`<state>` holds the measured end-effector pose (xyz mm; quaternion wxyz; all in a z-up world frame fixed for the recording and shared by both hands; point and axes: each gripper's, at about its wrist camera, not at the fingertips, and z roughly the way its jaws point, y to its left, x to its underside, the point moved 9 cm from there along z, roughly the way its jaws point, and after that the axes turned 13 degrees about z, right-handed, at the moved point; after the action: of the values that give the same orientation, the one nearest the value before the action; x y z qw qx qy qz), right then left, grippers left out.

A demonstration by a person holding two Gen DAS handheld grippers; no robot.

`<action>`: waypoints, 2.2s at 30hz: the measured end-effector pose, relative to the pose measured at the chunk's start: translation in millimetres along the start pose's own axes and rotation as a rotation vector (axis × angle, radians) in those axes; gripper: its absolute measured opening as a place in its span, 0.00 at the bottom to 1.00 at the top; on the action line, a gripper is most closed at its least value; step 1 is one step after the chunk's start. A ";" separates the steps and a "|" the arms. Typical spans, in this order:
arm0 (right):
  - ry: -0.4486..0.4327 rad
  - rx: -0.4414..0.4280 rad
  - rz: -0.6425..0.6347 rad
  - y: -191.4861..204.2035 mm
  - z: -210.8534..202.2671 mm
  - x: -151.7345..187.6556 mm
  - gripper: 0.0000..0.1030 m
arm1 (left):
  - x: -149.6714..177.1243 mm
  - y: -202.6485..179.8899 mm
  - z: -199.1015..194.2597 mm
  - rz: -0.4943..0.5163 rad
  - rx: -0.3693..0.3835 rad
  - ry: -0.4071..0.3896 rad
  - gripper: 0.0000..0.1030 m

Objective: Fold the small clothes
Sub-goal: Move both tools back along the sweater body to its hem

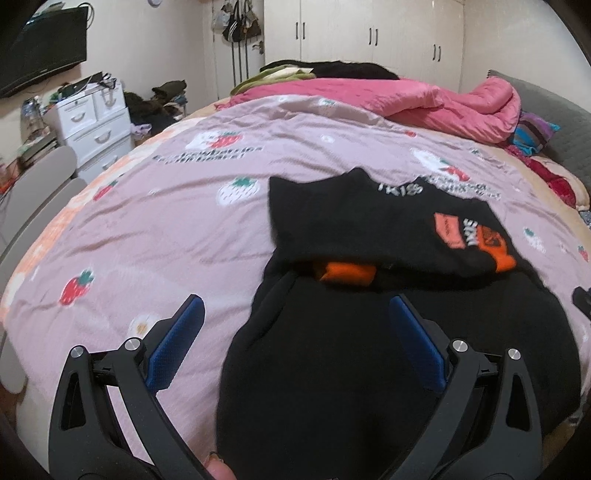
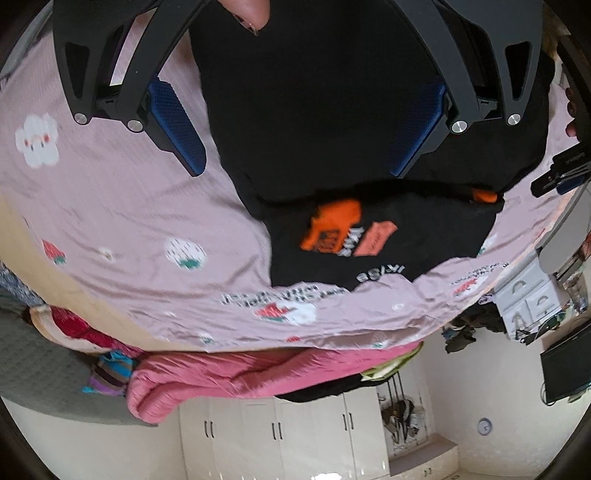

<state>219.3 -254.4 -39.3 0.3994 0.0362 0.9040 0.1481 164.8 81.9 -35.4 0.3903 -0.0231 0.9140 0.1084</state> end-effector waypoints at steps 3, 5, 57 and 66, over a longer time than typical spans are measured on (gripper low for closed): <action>0.012 0.013 0.007 -10.2 -7.9 9.5 0.96 | 15.8 7.5 -3.4 -0.014 -0.007 0.021 0.91; 0.019 0.017 0.009 -16.3 -13.1 15.0 0.96 | 24.4 11.0 -5.6 -0.017 -0.013 0.034 0.91; 0.182 -0.038 0.078 -68.4 -69.6 85.8 0.82 | 129.3 47.7 -58.0 -0.064 0.023 0.208 0.91; 0.217 -0.048 0.074 -66.6 -62.2 95.6 0.64 | 135.2 33.3 -59.2 -0.037 0.096 0.219 0.90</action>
<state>112.4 -315.2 -87.5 0.2944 0.0439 0.9361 0.1875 24.8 107.3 -86.7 0.2906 -0.0331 0.9548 0.0538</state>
